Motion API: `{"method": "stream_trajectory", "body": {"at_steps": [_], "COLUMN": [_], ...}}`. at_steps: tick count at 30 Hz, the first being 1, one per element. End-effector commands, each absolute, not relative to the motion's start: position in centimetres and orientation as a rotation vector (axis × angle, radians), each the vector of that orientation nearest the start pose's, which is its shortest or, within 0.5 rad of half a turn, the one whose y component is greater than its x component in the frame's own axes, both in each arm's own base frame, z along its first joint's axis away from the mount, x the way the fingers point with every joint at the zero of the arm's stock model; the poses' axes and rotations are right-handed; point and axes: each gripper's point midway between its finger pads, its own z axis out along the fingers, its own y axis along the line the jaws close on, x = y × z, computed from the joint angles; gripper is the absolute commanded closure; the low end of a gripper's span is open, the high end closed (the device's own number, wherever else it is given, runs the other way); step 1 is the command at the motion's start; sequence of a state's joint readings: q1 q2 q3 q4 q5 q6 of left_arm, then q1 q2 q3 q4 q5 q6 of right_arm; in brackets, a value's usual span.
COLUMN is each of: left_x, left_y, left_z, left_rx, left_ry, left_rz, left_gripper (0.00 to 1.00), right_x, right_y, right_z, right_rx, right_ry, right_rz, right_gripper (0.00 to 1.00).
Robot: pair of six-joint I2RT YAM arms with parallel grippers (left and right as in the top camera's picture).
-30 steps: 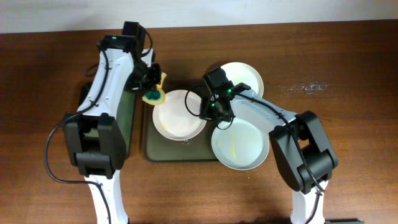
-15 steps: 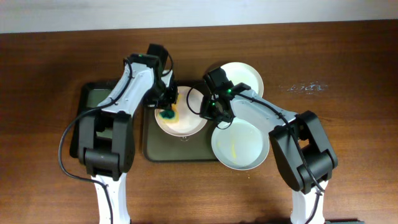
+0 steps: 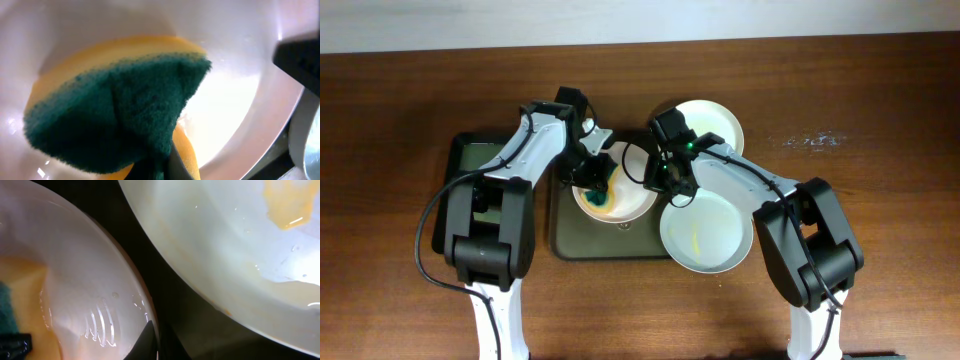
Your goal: Clean dirty plates on tray and stack at the side
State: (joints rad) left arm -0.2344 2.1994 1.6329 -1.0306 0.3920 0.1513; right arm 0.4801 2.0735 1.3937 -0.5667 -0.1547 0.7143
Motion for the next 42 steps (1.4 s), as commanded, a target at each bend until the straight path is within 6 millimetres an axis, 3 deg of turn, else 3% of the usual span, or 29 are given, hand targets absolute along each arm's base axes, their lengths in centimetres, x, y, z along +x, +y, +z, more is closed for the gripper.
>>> {"method": "stream_trajectory", "body": {"at_steps": [1, 7, 8, 15, 21, 27, 31, 34, 38, 42], "left_x": [37.5, 42.5, 44.3, 48.9, 51.2, 50.7, 48.2, 46.4, 46.2, 46.4], "left_y": [-18.1, -19.3, -19.3, -15.3, -15.6, -15.4, -14.8, -14.2, -12.6, -12.5], "left_z": [1.1, 1.7, 2.0, 2.2, 7.1, 12.3, 12.7, 12.0, 11.7, 11.7], "left_rx": [0.772, 0.632, 0.59, 0.448, 0.438, 0.378, 0.338, 0.336, 0.32, 0.318], "left_ry": [2.959, 2.801, 2.756, 2.705, 2.639, 2.686, 2.801, 2.887, 2.906, 2.901], "left_rz": [-0.771, -0.733, -0.684, -0.268, -0.248, -0.256, -0.255, -0.236, -0.099, -0.09], "left_gripper": [1.0, 1.0, 1.0, 1.0, 1.0, 1.0, 1.0, 1.0, 1.0, 1.0], "right_x": [38.8, 38.8, 38.7, 38.5, 38.3, 38.0, 37.7, 37.9, 38.6, 39.0], "right_y": [22.5, 22.4, 22.4, 22.3, 22.2, 22.1, 23.4, 23.9, 23.8, 20.1], "right_z": [-0.3, -0.3, -0.3, -0.4, -0.5, -0.5, 0.4, 2.6, 7.2, 11.9], "right_rx": [0.319, 0.315, 0.316, 0.318, 0.32, 0.282, 0.116, 0.009, -0.081, -0.03], "right_ry": [2.92, 2.922, 2.925, 2.935, 2.941, 2.956, 2.966, 2.933, 2.849, 2.757], "right_rz": [0.397, 0.396, 0.393, 0.384, 0.379, 0.369, 0.474, 0.515, 0.494, 0.229], "right_gripper": [0.96, 0.96, 0.96, 0.96, 0.96, 0.96, 0.96, 0.96, 0.96, 0.96]}}
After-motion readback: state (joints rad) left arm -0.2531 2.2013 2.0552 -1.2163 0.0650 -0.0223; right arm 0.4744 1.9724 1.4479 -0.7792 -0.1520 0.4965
